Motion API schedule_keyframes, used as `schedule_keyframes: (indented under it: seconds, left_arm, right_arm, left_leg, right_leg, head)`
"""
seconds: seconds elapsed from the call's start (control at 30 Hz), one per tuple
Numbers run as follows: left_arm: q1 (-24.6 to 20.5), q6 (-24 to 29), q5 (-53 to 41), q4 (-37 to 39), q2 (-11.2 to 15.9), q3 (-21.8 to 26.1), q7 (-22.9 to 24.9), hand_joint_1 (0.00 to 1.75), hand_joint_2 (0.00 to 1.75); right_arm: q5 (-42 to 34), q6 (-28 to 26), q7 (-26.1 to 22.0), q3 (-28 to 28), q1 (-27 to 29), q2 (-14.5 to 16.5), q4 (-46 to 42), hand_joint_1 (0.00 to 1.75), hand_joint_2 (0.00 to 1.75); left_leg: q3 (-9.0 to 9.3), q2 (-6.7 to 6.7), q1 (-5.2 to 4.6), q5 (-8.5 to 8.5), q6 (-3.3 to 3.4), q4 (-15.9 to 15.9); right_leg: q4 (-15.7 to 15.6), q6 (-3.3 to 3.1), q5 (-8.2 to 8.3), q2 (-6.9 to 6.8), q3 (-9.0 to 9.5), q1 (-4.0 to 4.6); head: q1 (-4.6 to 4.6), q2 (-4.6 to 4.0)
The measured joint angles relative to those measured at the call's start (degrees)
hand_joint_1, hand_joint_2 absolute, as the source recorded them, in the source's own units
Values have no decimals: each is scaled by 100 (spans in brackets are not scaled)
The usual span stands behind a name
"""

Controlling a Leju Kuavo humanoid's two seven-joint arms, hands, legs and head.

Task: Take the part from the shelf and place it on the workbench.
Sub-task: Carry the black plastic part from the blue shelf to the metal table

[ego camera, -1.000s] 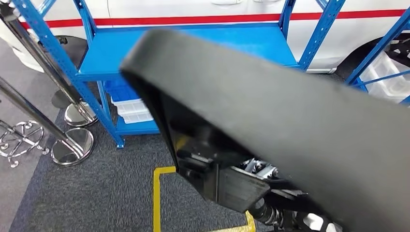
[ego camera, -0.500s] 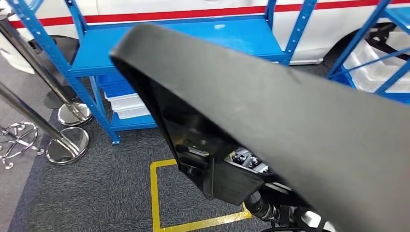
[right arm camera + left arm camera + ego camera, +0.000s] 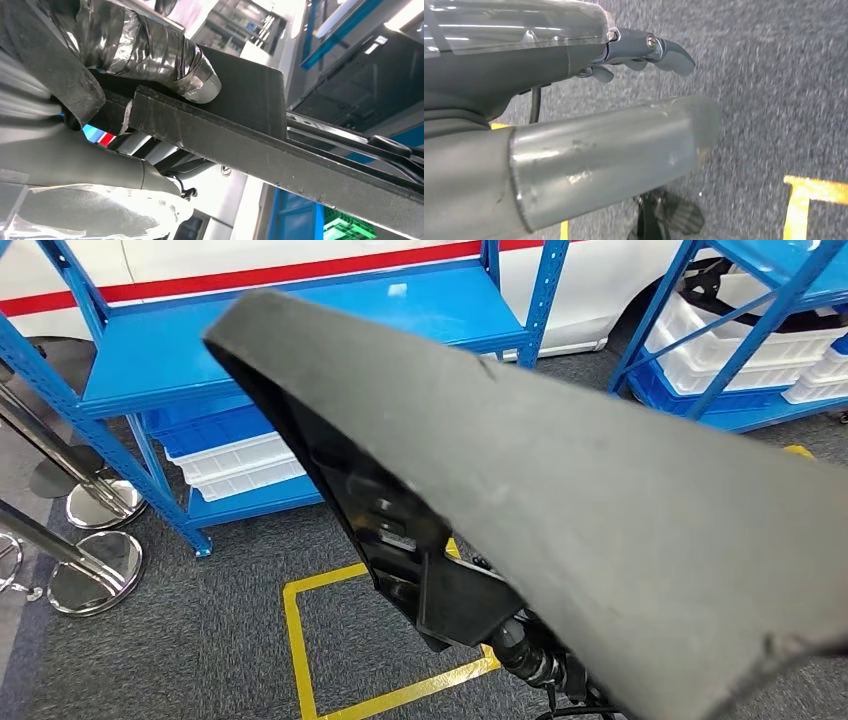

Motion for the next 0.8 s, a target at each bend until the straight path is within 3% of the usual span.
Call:
schedule_keyframes:
  seconds: [0.07,0.1,0.17,0.23,0.27,0.3,0.33,0.4,0.43,0.5,0.53,0.6,0.67,0.7,0.73,0.77,0.8]
  left_arm:
    - [-25,131,-19,0,12,21,-61,0,0]
    - [-32,181,-26,0,15,34,-99,0,0]
    - [-38,213,-34,0,26,72,-168,0,0]
    - [-38,215,-39,0,37,104,-201,0,0]
    - [-42,215,-42,0,41,110,-207,0,0]
    - [-47,213,-44,0,42,113,-219,0,0]
    - [-54,201,-48,0,45,115,-243,0,0]
    - [-68,149,-57,0,63,123,-318,0,0]
    - [-77,120,-63,-1,79,129,-360,0,0]
    - [-114,84,-65,-6,127,147,-435,0,0]
    - [-139,73,-62,-12,157,161,-466,0,0]
    - [-172,53,-42,-21,214,203,-518,0,0]
    - [-157,17,8,-24,263,262,-561,0,0]
    - [-141,-11,42,-24,280,299,-581,0,0]
    - [-126,-41,68,-24,293,336,-597,0,0]
    - [-114,-69,86,-24,301,372,-612,0,0]
    - [-105,-95,98,-24,304,408,-627,0,0]
  right_arm:
    - [41,-71,42,10,-14,-3,1,175,175]
    - [66,-111,66,19,-28,-4,3,175,175]
    - [104,-184,96,39,-49,-9,11,175,175]
    - [126,-234,117,60,-51,-13,26,175,175]
    - [137,-249,132,69,-50,-17,33,175,175]
    - [148,-264,146,76,-52,-21,39,175,175]
    - [164,-292,163,84,-60,-26,43,175,175]
    - [199,-381,202,97,-108,-27,51,175,175]
    - [216,-431,222,102,-139,-28,57,175,175]
    - [233,-493,258,107,-175,-29,73,175,175]
    - [238,-510,266,108,-176,-30,78,175,175]
    - [244,-540,220,111,-166,-33,76,175,175]
    - [244,-533,23,109,-86,-53,64,175,175]
    - [243,-500,-139,98,18,-83,37,175,175]
    - [244,-449,-306,80,152,-127,-7,175,175]
    - [246,-383,-445,53,296,-178,-63,175,175]
    - [252,-309,-538,21,423,-222,-122,175,175]
  left_leg:
    - [-3,121,30,47,71,-52]
    - [-9,186,47,69,106,-76]
    - [-39,315,43,84,136,-77]
    - [-62,453,40,85,138,-64]
    - [-64,521,40,83,135,-57]
    - [-57,585,40,78,127,-54]
    - [-42,645,40,70,113,-54]
    - [-21,751,16,49,53,-46]
    - [-16,801,3,41,17,-43]
    - [-8,913,-10,40,-48,-49]
    - [-9,919,-2,14,-75,-36]
    - [-121,702,20,-195,-116,235]
    - [-451,393,30,-582,-129,953]
    - [-641,323,29,-732,-130,1347]
    - [-772,294,25,-779,-125,1597]
    - [-813,281,24,-708,-113,1642]
    - [-742,261,24,-520,-91,1439]
  right_leg:
    - [113,63,-81,-100,-72,13]
    - [327,87,-223,-209,-172,16]
    - [1062,130,-619,-398,-506,-13]
    - [1616,167,-802,-443,-746,-54]
    - [1593,178,-734,-462,-713,-70]
    - [1334,180,-570,-499,-558,-81]
    - [918,172,-373,-585,-319,-84]
    - [190,127,-149,-799,65,-34]
    - [22,97,-127,-852,137,-7]
    - [-15,26,-128,-774,108,15]
    - [-32,-8,-111,-717,101,5]
    - [-73,-89,-72,-610,100,-21]
    - [-84,-136,-56,-491,96,-22]
    - [-84,-144,-55,-426,94,-15]
    - [-81,-149,-55,-359,95,-6]
    - [-76,-151,-56,-290,98,2]
    - [-69,-153,-58,-212,105,11]
  head:
    - [3,0]
    - [4,0]
    - [5,0]
    - [5,0]
    - [5,0]
    - [5,0]
    - [5,0]
    - [4,0]
    - [4,0]
    - [3,0]
    - [4,0]
    - [3,0]
    - [3,0]
    - [3,0]
    - [3,0]
    - [3,0]
    - [3,0]
